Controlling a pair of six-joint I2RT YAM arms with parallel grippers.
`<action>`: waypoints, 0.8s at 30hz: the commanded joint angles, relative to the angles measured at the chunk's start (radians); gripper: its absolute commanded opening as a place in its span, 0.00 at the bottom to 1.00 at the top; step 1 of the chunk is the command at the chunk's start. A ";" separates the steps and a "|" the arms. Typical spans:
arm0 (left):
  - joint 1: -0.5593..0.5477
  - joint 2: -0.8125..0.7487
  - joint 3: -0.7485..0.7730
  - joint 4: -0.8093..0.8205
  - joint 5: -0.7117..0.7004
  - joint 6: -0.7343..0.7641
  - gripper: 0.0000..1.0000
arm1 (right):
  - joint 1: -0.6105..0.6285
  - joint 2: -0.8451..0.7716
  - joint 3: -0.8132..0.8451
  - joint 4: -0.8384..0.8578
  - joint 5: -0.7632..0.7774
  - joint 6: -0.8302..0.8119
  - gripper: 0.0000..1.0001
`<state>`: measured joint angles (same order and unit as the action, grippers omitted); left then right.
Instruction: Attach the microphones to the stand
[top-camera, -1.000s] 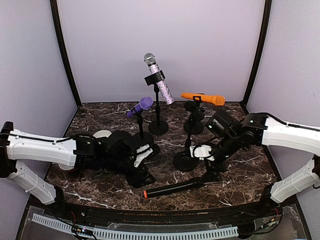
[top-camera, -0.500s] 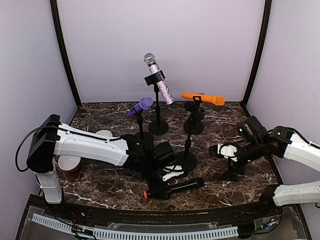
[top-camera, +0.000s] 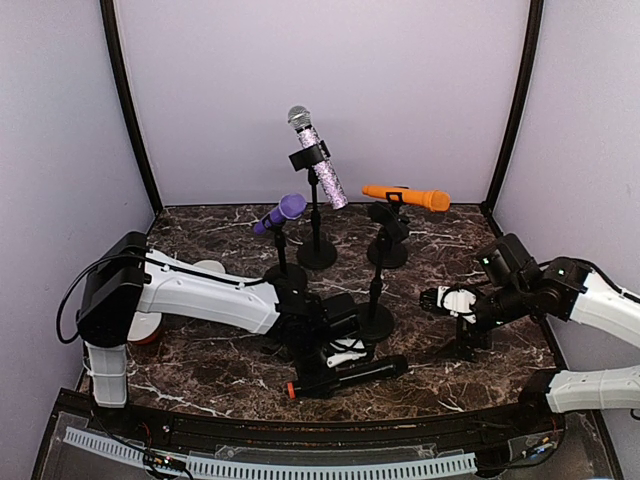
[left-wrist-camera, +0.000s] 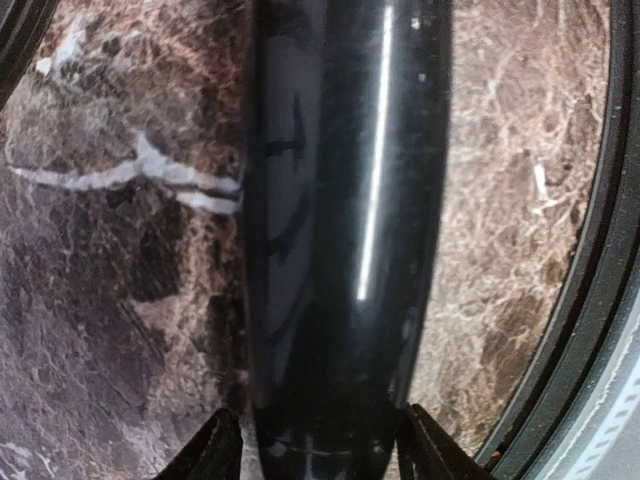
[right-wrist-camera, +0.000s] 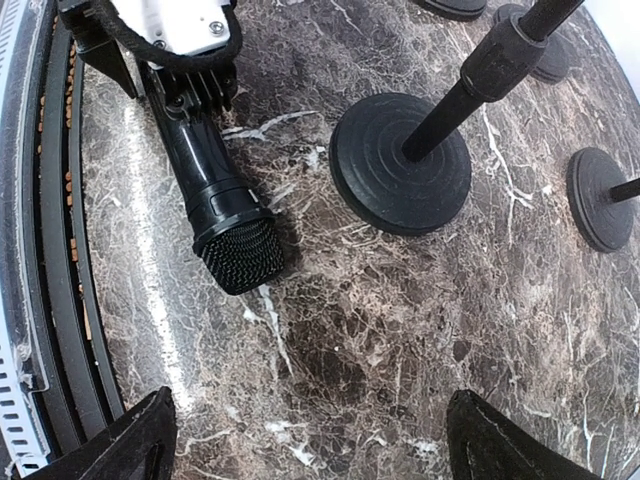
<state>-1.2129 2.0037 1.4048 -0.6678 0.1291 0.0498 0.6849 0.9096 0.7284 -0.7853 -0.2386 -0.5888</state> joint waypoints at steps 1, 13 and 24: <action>-0.008 0.000 0.006 -0.040 -0.047 0.018 0.55 | -0.008 0.001 -0.010 0.037 -0.020 0.006 0.94; -0.013 0.007 -0.032 -0.052 -0.053 0.041 0.44 | -0.015 0.070 0.071 0.007 -0.082 0.007 0.89; -0.020 -0.078 -0.046 -0.036 -0.008 0.058 0.06 | -0.039 0.115 0.192 -0.147 -0.167 -0.067 0.85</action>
<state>-1.2224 2.0003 1.3884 -0.6743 0.0834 0.0860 0.6647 1.0210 0.8341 -0.8211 -0.3229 -0.5938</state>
